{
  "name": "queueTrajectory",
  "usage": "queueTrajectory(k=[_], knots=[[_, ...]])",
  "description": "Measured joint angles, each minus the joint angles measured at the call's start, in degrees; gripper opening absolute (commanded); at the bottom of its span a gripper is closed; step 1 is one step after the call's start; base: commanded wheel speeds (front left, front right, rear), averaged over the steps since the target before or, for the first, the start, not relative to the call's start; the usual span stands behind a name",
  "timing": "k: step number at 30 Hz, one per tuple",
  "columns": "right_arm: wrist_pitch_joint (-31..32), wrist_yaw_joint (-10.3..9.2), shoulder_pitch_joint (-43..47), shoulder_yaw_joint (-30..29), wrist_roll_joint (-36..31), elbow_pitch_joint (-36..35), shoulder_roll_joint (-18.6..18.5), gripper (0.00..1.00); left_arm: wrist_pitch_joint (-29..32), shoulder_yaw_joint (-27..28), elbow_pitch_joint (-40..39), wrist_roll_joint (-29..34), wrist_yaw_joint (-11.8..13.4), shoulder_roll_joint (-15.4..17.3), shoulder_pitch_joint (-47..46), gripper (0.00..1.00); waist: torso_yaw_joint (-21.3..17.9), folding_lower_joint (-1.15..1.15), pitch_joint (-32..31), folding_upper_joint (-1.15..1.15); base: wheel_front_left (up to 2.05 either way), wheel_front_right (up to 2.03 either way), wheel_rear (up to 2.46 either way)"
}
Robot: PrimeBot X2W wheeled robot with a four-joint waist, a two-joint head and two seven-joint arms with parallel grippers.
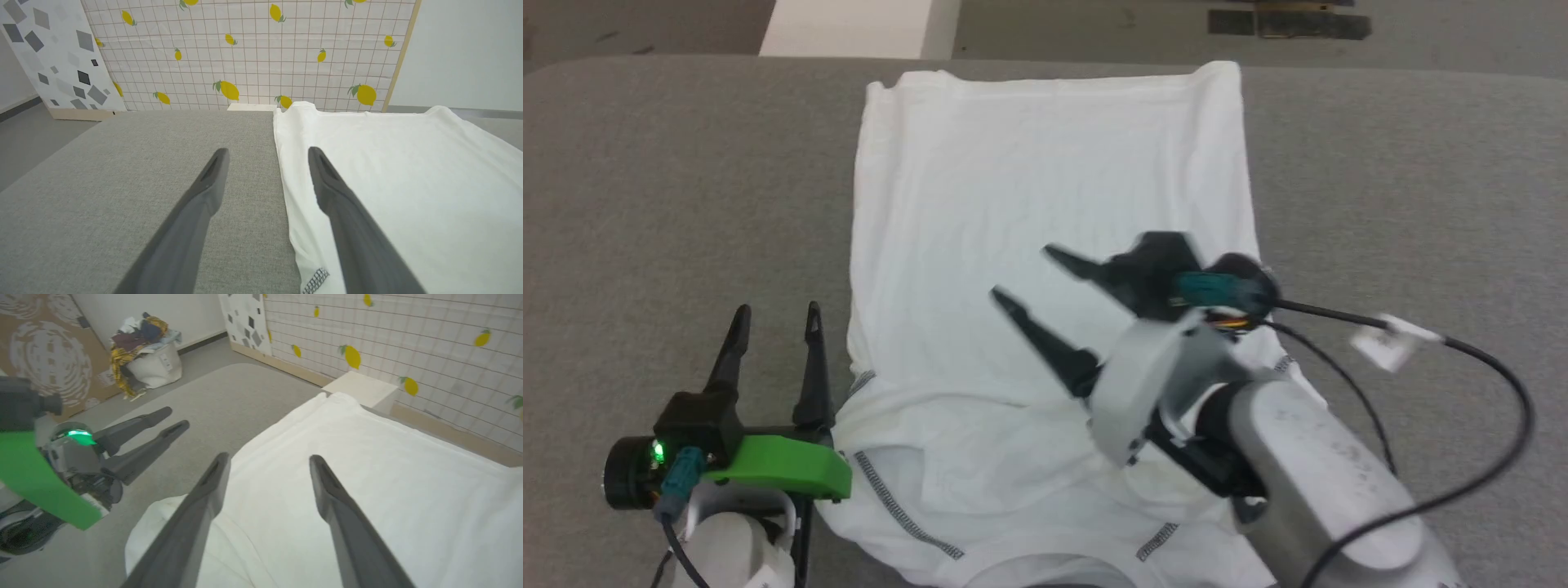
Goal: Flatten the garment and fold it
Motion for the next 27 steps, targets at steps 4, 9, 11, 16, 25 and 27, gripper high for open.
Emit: queueTrajectory(k=[4, 9, 11, 16, 25, 27], knots=[[-3.8, 0.00, 4.9, -8.5, -5.0, -5.9, -0.1, 1.00, 1.2, 0.4, 1.1, 0.0, -0.6, 2.2, -1.2, 1.00, -2.6, 0.00, -0.8, 0.00, 0.00, 0.00, 0.00], [-6.8, 0.00, 11.3, -19.0, -9.0, -12.4, 0.0, 1.00, 6.6, 0.5, 3.0, -0.4, -2.4, 5.8, -7.3, 1.00, -5.8, 0.00, -0.7, 0.00, 0.00, 0.00, 0.00], [-7.3, 0.00, 12.9, -22.3, -9.3, -14.3, -0.1, 1.00, 9.1, 0.6, 4.3, -1.3, -3.0, 7.3, -10.9, 1.00, -6.6, 0.00, 0.1, 0.00, 0.00, 0.00, 0.00], [-7.7, 0.00, 14.7, -28.2, -10.9, -17.0, -0.1, 1.00, 18.6, -0.1, 8.5, -4.3, -4.1, 11.7, -22.2, 1.00, -8.3, 0.00, 3.8, 0.00, 0.00, 0.00, 0.00], [-8.2, 0.00, 14.9, -30.0, -10.9, -18.6, 0.0, 1.00, 38.4, 2.6, 12.9, -10.3, -4.0, 17.9, -37.8, 1.00, -11.5, 0.00, 12.6, 0.00, 0.00, 0.00, 0.00], [-8.5, 0.00, 14.9, -29.6, -10.3, -18.6, 0.0, 1.00, 42.5, 3.1, 12.5, -10.8, -3.4, 19.8, -40.3, 1.00, -12.4, 0.01, 14.8, 0.00, 0.00, 0.00, 0.00]])
